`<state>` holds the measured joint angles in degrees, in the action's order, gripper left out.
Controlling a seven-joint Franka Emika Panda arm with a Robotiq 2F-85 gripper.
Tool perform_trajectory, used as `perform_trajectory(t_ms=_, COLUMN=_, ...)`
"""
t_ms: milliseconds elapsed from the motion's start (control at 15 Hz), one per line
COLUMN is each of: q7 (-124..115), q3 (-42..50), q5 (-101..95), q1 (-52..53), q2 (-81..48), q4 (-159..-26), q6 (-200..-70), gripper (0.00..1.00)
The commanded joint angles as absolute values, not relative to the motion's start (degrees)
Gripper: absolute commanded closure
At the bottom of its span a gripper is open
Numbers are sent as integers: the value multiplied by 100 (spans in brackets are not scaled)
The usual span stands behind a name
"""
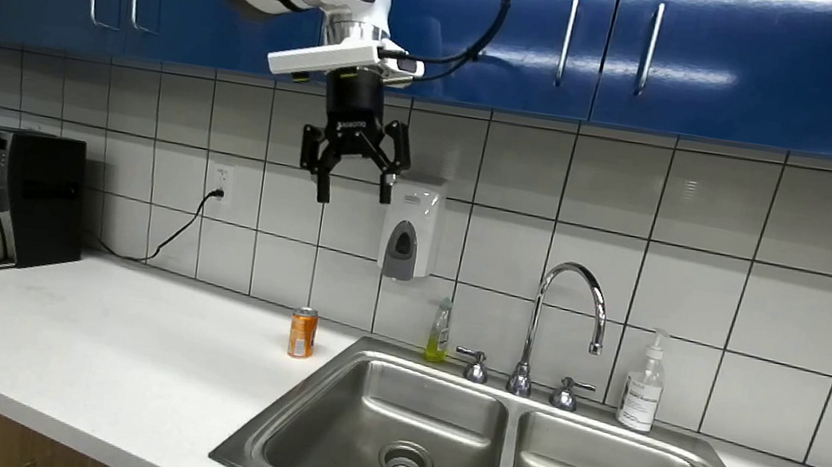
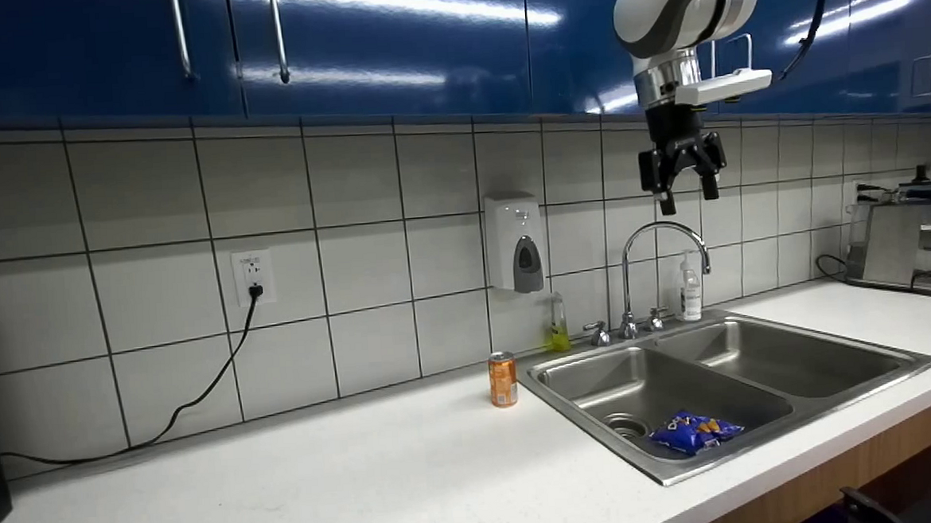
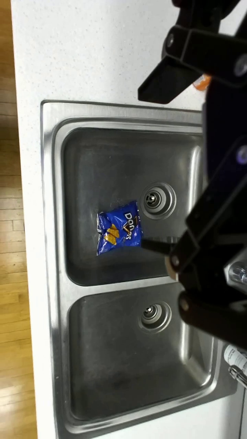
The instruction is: Remove the blue Doritos from the sink and put it on the counter
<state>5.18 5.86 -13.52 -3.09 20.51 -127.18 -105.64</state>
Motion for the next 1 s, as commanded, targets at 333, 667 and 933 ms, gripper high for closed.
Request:
perform_trajectory(t_ms=333, q7=425, q3=770, q5=-1431, q1=-658, q2=2139, q4=-13031, q6=-10587, gripper=0)
perform_trajectory(t_ms=667, q7=146, q3=749, q5=-1433, q1=-685, q2=1866, q4=-13185, q6=-10887, gripper=0)
perform_trajectory(t_ms=933, q7=-37, q3=763, q5=-1403, q1=-703, q2=1663, q4=-13260, q6=-11118, gripper=0)
